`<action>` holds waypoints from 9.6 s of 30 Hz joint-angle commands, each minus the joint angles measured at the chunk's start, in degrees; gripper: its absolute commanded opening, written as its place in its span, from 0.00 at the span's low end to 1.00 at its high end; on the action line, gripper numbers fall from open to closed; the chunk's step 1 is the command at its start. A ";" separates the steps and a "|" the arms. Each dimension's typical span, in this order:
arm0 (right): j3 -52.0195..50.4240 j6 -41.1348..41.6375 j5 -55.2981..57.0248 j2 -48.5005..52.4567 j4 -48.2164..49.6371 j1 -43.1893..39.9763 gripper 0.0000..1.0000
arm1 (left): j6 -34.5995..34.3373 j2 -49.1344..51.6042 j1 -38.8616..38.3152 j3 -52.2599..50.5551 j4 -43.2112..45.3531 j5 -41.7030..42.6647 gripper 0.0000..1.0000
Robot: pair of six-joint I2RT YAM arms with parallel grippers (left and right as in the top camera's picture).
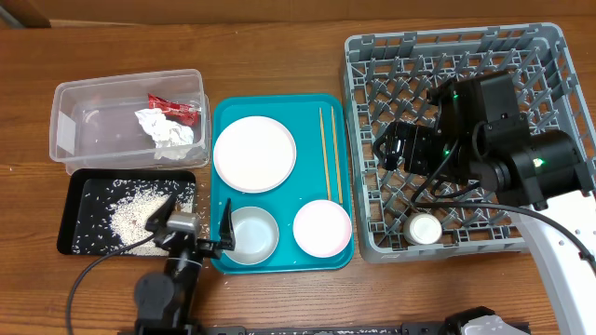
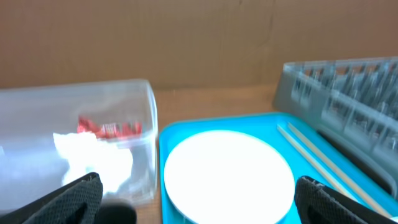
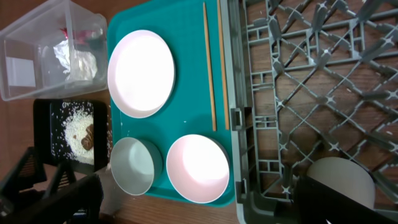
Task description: Sort waste into correct bins and load items into the dishwasher
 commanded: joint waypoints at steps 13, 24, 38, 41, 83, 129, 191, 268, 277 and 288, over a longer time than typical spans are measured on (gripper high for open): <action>0.76 -0.28 -0.02 -0.31 0.26 0.22 1.00 | -0.79 -0.33 0.63 -0.13 -0.07 0.44 1.00; 0.31 8.66 -9.03 2.21 11.37 6.99 0.84 | -0.79 -0.33 0.63 -0.13 -0.07 0.44 1.00; -1.42 8.74 2.69 27.17 9.64 34.80 0.57 | -0.79 -0.33 0.63 -0.13 -0.07 0.44 1.00; -1.42 8.68 0.76 30.05 13.07 34.82 0.58 | -0.79 -0.33 0.63 -0.13 -0.07 0.44 1.00; 3.04 13.70 34.97 19.96 12.66 29.66 0.04 | -0.79 -0.33 0.63 -0.13 -0.07 0.44 1.00; -1.92 5.05 76.91 30.88 0.85 6.23 0.04 | -0.81 -0.33 0.63 -0.13 -0.07 0.44 1.00; -1.88 2.62 83.95 31.21 10.05 4.15 0.04 | -0.79 -0.33 0.63 -0.13 -0.07 0.44 1.00; 20.74 3.89 17.05 29.94 0.44 16.28 0.80 | -0.79 -0.33 0.63 -0.13 -0.07 0.44 1.00; 10.93 -9.77 1.68 30.08 0.57 18.10 0.68 | -0.79 -0.33 0.63 -0.13 -0.07 0.44 1.00; -8.66 -28.76 9.05 30.08 13.29 19.12 0.52 | -0.79 -0.33 0.63 -0.13 -0.07 0.44 1.00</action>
